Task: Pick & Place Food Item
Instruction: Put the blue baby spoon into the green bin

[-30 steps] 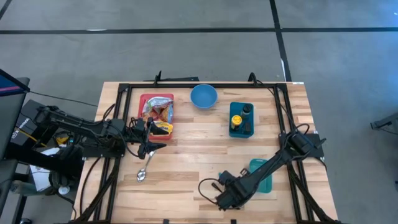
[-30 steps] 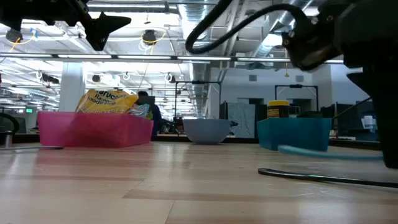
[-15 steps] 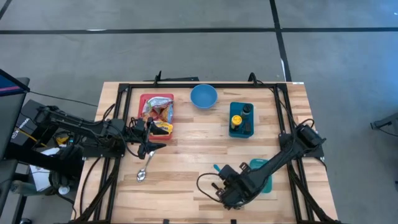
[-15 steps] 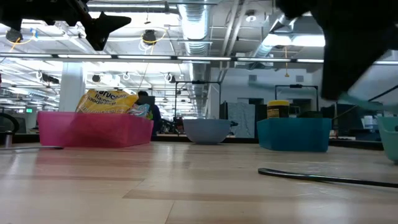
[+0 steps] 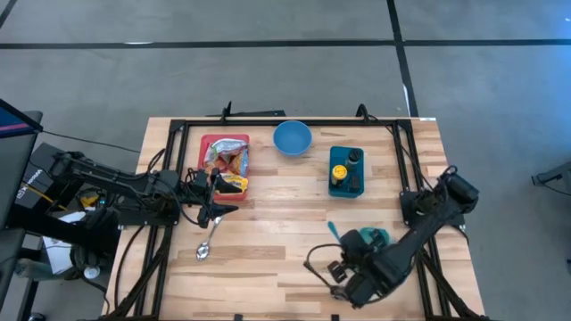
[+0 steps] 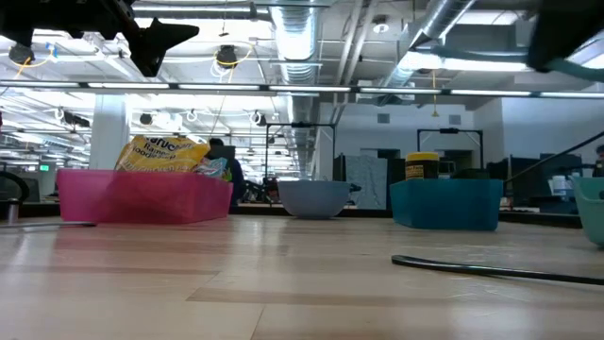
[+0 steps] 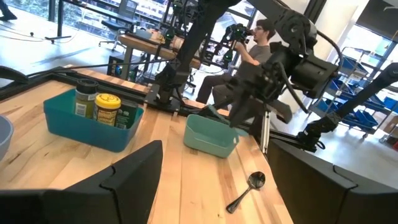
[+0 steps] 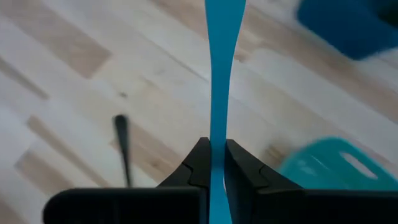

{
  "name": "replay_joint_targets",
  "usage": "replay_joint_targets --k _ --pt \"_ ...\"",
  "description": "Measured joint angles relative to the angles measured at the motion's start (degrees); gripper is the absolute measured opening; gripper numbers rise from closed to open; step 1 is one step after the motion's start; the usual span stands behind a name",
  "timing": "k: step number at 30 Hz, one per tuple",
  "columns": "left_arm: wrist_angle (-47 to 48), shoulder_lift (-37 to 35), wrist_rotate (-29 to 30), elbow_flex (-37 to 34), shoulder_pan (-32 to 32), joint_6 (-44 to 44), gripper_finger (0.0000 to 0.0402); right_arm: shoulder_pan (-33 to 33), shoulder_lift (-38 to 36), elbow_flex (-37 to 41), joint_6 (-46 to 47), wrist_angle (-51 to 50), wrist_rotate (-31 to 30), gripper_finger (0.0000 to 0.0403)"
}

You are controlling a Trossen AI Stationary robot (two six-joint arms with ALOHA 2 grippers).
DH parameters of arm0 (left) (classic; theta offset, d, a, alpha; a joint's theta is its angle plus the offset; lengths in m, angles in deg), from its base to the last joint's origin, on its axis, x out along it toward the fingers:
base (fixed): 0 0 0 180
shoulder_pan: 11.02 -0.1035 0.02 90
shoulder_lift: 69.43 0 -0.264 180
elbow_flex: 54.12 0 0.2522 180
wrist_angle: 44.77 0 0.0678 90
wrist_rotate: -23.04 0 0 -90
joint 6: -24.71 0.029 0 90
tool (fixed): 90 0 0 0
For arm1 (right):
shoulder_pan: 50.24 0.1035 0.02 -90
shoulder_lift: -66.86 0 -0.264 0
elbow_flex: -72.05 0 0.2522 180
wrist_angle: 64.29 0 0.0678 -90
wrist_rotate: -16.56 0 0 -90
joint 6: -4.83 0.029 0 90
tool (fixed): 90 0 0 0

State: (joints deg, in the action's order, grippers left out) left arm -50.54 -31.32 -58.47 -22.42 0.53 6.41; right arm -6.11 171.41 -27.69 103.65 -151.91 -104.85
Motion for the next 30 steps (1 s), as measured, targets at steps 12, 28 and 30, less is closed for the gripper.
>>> replay_joint_targets --k 12,28,30 --pt "0.0 0.0 0.0 0.0 0.0 0.0 0.0286 6.2 0.8 0.0 22.6 -16.0 -0.9 0.0017" --pt "0.0 0.0 0.0 0.0 0.0 0.0 0.0286 7.7 1.2 8.4 26.0 -16.2 -1.3 0.0017" --pt "0.0 0.0 0.0 0.0 0.0 0.0 0.0286 7.8 1.2 9.0 25.9 -16.0 -0.5 0.0018"
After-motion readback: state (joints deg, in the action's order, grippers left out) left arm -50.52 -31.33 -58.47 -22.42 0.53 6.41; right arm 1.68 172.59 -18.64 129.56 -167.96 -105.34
